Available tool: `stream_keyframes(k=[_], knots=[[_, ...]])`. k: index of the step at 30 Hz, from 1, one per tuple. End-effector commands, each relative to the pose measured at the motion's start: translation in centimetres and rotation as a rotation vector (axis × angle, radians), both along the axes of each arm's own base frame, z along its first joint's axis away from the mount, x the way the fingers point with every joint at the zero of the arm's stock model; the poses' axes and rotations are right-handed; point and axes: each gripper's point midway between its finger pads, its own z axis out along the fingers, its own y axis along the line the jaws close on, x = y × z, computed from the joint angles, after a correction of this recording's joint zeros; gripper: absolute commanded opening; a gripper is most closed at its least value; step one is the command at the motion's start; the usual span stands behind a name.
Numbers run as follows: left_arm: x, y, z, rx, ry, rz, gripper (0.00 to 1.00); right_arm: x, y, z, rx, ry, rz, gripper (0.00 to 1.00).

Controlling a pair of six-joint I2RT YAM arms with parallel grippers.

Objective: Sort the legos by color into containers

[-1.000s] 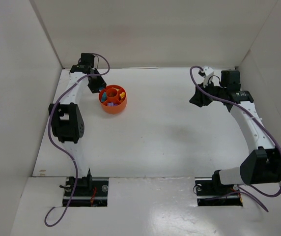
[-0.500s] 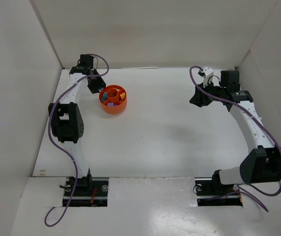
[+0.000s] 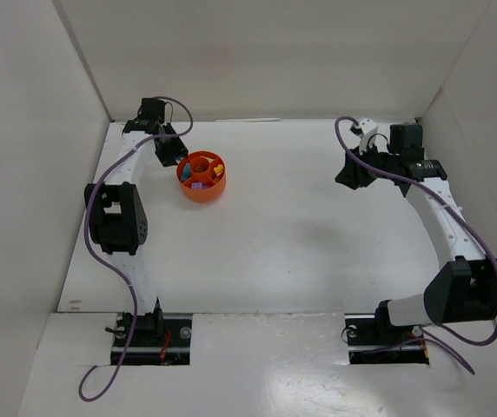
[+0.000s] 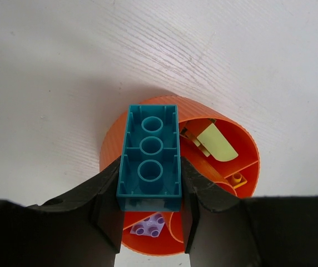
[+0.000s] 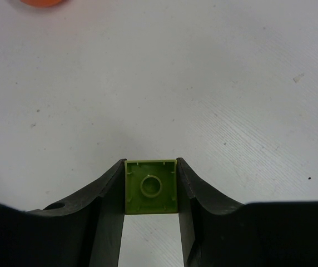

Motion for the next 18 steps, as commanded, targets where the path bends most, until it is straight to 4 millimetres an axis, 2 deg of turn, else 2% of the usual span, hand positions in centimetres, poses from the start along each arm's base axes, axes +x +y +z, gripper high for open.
stream_keyframes(k=[1,3,4,9,11,12,18], knots=[[-1.1,-0.5,2.6,-0.016,-0.031,-0.018,0.15,0.1,-0.2,0.0,0.005,0.008,-0.009,0.00],[-1.4,-0.5,3.4,-0.023,-0.045,-0.010,0.14,0.1,-0.2,0.0,0.005,0.008,-0.009,0.00],[-1.6,-0.6,3.0,-0.030,-0.033,0.002,0.14,0.1,-0.2,0.0,0.005,0.008,-0.009,0.00],[-1.8,-0.8,5.3,-0.051,-0.094,0.001,0.14,0.2,-0.1,-0.3,0.010,0.018,-0.003,0.00],[-2.0,-1.2,5.0,-0.069,-0.082,-0.012,0.14,0.1,0.1,-0.2,0.017,0.018,0.005,0.00],[-2.1,-1.4,5.5,-0.077,-0.092,-0.018,0.14,0.1,0.1,-0.2,0.017,0.018,0.005,0.00],[-2.4,-1.4,4.6,-0.081,-0.073,-0.010,0.14,0.2,0.1,-0.5,0.022,0.033,0.000,0.00]])
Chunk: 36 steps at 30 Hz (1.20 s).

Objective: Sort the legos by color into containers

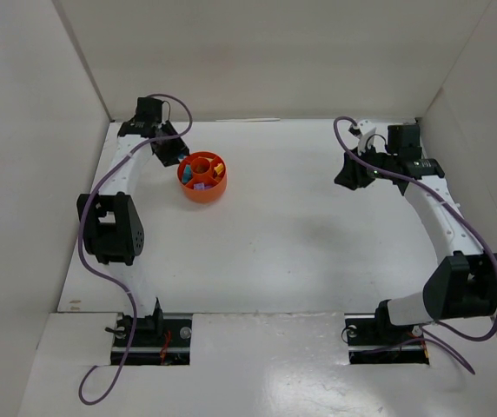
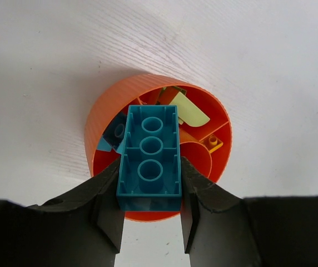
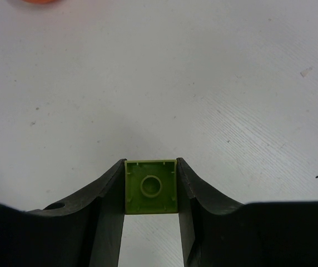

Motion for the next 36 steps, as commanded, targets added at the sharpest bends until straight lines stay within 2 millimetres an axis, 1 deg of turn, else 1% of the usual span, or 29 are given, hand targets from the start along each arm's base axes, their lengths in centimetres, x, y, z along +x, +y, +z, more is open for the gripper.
stream_keyframes(k=[1,3,4,7,8,9,10,12,15,17,18,19,21,23,26,27,34,35,36], knots=[[-0.7,-0.3,1.1,-0.021,-0.025,0.001,0.14,0.0,0.1,0.4,0.021,0.002,0.001,0.00],[-0.9,-0.3,0.7,-0.020,-0.015,0.001,0.14,0.0,0.1,0.4,0.021,0.002,0.001,0.00],[-0.8,-0.1,0.2,-0.009,-0.005,0.010,0.14,-0.1,0.1,-0.2,0.020,0.020,0.001,0.00],[-0.8,-0.1,-0.1,-0.015,-0.002,0.018,0.14,-0.1,0.1,-0.3,0.020,0.020,0.001,0.00],[-0.7,-0.1,-0.5,-0.015,0.007,0.018,0.14,-0.1,0.1,-0.3,0.020,0.020,0.001,0.00],[-0.5,-0.3,-0.4,-0.022,-0.001,0.013,0.15,-0.1,0.1,-0.3,0.020,0.020,0.001,0.00],[-0.5,-0.3,-0.4,-0.022,-0.001,0.013,0.17,-0.1,0.1,-0.3,0.020,0.020,0.001,0.00],[-0.7,-0.3,-1.0,-0.027,0.011,0.020,0.20,-0.1,0.1,-0.3,0.020,0.020,0.001,0.00],[-0.6,0.1,-1.1,-0.011,0.011,0.044,0.24,-0.2,0.0,-0.4,0.013,0.029,-0.005,0.00],[-0.8,0.2,-1.5,-0.010,0.020,0.044,0.25,-0.2,0.0,-0.4,0.013,0.029,-0.006,0.00],[-0.8,0.2,-1.5,-0.010,0.020,0.044,0.30,-0.2,0.0,-0.4,0.013,0.029,-0.006,0.00],[-0.9,0.0,-1.4,-0.018,0.020,0.038,0.31,-0.2,0.0,-0.4,0.013,0.029,-0.006,0.00],[-0.7,-0.2,-1.3,-0.021,0.011,0.025,0.37,-0.2,0.0,-0.4,0.013,0.029,-0.006,0.00],[-0.7,-0.2,-1.3,-0.021,0.011,0.025,0.39,-0.2,0.0,-0.4,0.013,0.029,-0.006,0.00],[-0.7,-0.1,-1.5,-0.016,0.009,0.017,0.46,-0.2,0.0,-0.4,0.013,0.029,-0.006,0.00],[-0.8,-0.3,-1.1,-0.023,0.001,0.012,0.46,-0.2,0.0,-0.4,0.013,0.029,-0.006,0.00],[-0.9,-0.4,-1.1,-0.027,0.000,-0.002,0.46,-0.2,0.0,-0.4,0.013,0.029,-0.006,0.00],[-0.9,-0.4,-1.1,-0.027,0.000,-0.002,0.45,-0.2,0.0,-0.4,0.013,0.029,-0.006,0.00],[-0.9,-0.4,-0.7,-0.027,-0.009,-0.002,0.45,-0.2,0.0,-0.4,0.013,0.029,-0.006,0.00]])
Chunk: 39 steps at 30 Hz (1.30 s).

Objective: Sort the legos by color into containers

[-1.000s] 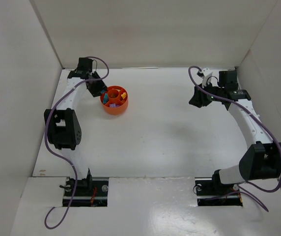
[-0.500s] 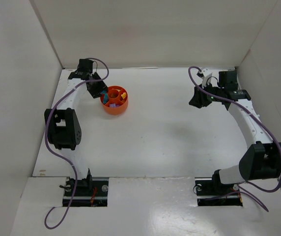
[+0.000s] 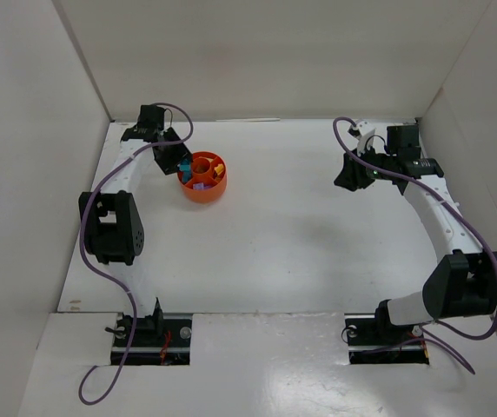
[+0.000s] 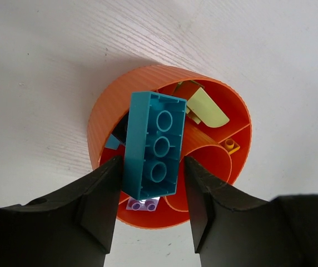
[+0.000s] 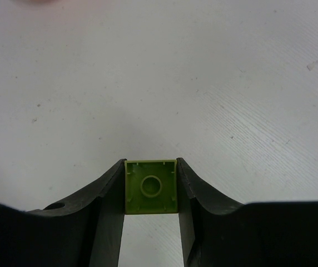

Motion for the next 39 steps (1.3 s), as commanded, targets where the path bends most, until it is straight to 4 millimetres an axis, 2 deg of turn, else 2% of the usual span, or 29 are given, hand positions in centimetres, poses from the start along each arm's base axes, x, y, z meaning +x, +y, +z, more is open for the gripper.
stream_keyframes(k=[1,6,10,12,20,24,26,28,31,32,37,38,39], knots=[[0.0,-0.1,2.0,0.002,-0.055,-0.011,0.43,0.0,0.0,0.1,0.013,0.003,-0.004,0.00],[-0.7,1.3,2.9,0.065,-0.059,0.035,0.43,0.0,0.0,0.1,0.013,0.003,-0.004,0.00],[-1.0,2.3,4.1,0.107,-0.078,0.068,0.52,0.0,0.0,0.1,0.013,0.003,-0.004,0.00],[-1.4,2.1,4.9,0.120,-0.094,0.055,0.56,0.0,0.1,0.1,0.019,0.003,0.003,0.00],[-1.3,1.8,5.5,0.114,-0.115,0.030,0.56,0.1,0.2,0.3,0.026,-0.006,0.009,0.00],[-1.2,1.6,4.3,0.111,-0.094,0.014,0.46,0.1,0.2,0.3,0.026,-0.006,0.009,0.00],[-1.0,1.2,4.0,0.091,-0.092,-0.001,0.45,0.1,0.2,0.3,0.026,-0.006,0.009,0.00],[-1.0,1.0,2.8,0.088,-0.070,-0.017,0.39,0.1,0.2,0.3,0.026,-0.006,0.009,0.00],[-0.7,0.3,2.6,0.080,-0.075,-0.033,0.37,0.1,0.2,0.0,0.026,0.003,0.009,0.00],[-0.6,-0.4,2.3,0.071,-0.075,-0.051,0.30,0.2,0.2,0.0,0.026,0.003,0.009,0.00],[-0.5,-1.0,0.9,0.065,-0.041,-0.067,0.22,0.2,0.2,0.0,0.026,0.003,0.009,0.00],[-1.0,-1.0,0.1,0.066,-0.020,-0.068,0.22,0.2,0.2,0.0,0.026,0.003,0.009,0.00],[-1.2,-1.0,0.1,0.066,-0.020,-0.068,0.22,0.2,0.2,0.0,0.026,0.003,0.009,0.00]])
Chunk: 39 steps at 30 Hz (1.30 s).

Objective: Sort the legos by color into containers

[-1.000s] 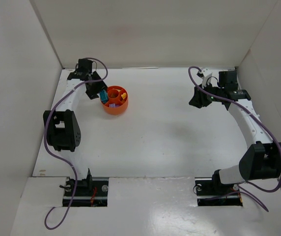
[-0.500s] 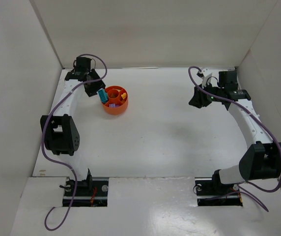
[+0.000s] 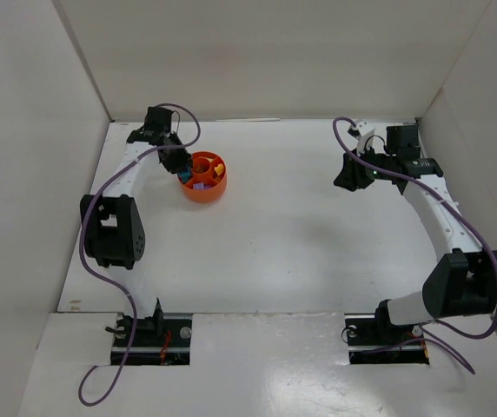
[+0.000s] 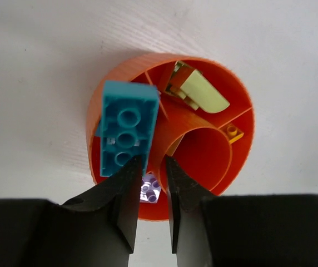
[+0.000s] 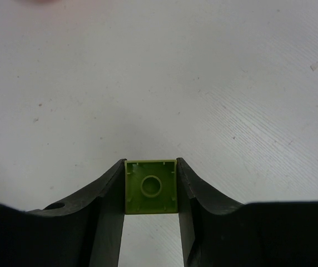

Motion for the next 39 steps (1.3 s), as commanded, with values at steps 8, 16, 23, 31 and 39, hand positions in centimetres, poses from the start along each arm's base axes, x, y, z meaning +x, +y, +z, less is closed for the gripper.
stream_keyframes(k=[8,16,23,31,39], knots=[[-1.8,0.5,-1.5,0.018,0.031,0.009,0.19,-0.2,0.4,-0.1,0.033,0.008,0.017,0.00],[-1.3,-1.2,3.7,0.000,-0.111,-0.035,0.23,-0.3,0.4,1.1,0.034,-0.032,0.018,0.00],[-1.4,-0.9,6.2,0.014,-0.170,-0.041,0.25,-0.2,1.4,1.6,0.030,-0.053,0.043,0.00],[-1.5,-0.9,7.7,0.011,-0.199,-0.041,0.25,1.0,6.2,4.5,0.037,-0.144,0.138,0.00],[-3.5,3.6,8.0,-0.021,-0.208,0.125,0.62,6.3,15.5,9.0,0.089,-0.287,0.297,0.00]])
